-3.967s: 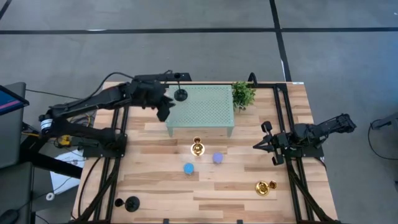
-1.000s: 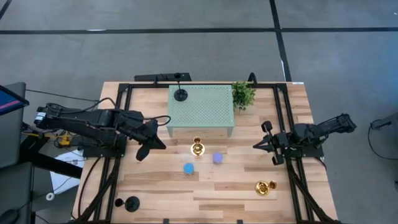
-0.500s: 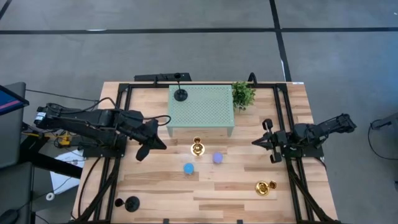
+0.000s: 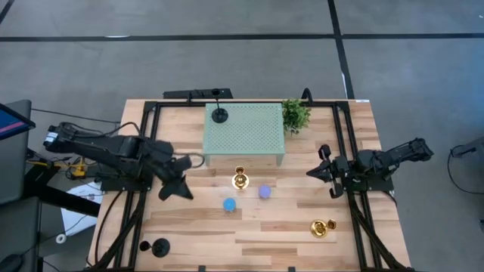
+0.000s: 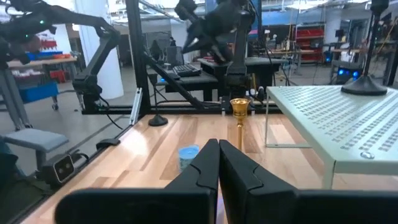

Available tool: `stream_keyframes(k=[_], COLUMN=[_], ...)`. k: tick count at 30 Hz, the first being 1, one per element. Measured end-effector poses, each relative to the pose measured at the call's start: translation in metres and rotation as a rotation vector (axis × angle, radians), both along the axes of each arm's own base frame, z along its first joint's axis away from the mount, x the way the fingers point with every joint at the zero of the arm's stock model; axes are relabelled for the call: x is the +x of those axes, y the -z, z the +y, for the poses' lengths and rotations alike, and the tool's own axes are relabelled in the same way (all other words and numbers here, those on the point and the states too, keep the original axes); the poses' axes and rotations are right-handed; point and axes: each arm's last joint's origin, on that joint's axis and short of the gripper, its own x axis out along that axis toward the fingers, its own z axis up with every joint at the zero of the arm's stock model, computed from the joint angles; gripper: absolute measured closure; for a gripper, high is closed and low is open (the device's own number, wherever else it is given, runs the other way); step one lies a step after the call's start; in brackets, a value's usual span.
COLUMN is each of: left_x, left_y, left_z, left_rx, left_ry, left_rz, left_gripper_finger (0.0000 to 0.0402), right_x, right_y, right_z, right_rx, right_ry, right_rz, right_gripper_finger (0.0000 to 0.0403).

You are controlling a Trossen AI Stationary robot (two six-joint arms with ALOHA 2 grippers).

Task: Pick & Place candle stick holders
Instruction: Put the black candle holder on the shelf

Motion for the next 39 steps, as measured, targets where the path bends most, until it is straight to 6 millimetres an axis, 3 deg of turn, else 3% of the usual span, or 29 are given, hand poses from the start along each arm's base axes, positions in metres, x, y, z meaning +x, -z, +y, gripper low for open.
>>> stream_keyframes(k=[11, 18, 23, 29, 39], left_x=[-0.017, -0.027, -0.034, -0.041, -0.056], left_y=[-0.049, -0.032, -0.013, -0.006, -0.007], left_z=[-0.054, -0.094, -0.100, -0.099, -0.107], left_rx=[-0.062, -0.173, -0.113, -0.032, -0.023], left_ry=[0.161, 0.182, 0.101, 0.100, 0.246], left_rz=[-0.041, 0.336, 0.581, 0.636, 0.681], left_gripper_finger=[0.0399, 0.0399, 0.0399, 0.0399, 0.0399], right_x=[0.000, 0.000, 0.000, 0.000, 0.000], right_y=[0.000, 0.000, 0.000, -0.001, -0.001], right_z=[0.000, 0.000, -0.001, -0.003, -0.003], right_rx=[0.046, 0.045, 0.032, 0.005, 0.005], right_ry=[-0.001, -0.001, 0.028, 0.109, 0.113], right_rz=[0.006, 0.006, 0.000, -0.012, -0.012], right_gripper_finger=[0.0403, 0.0403, 0.0403, 0.0403, 0.0403])
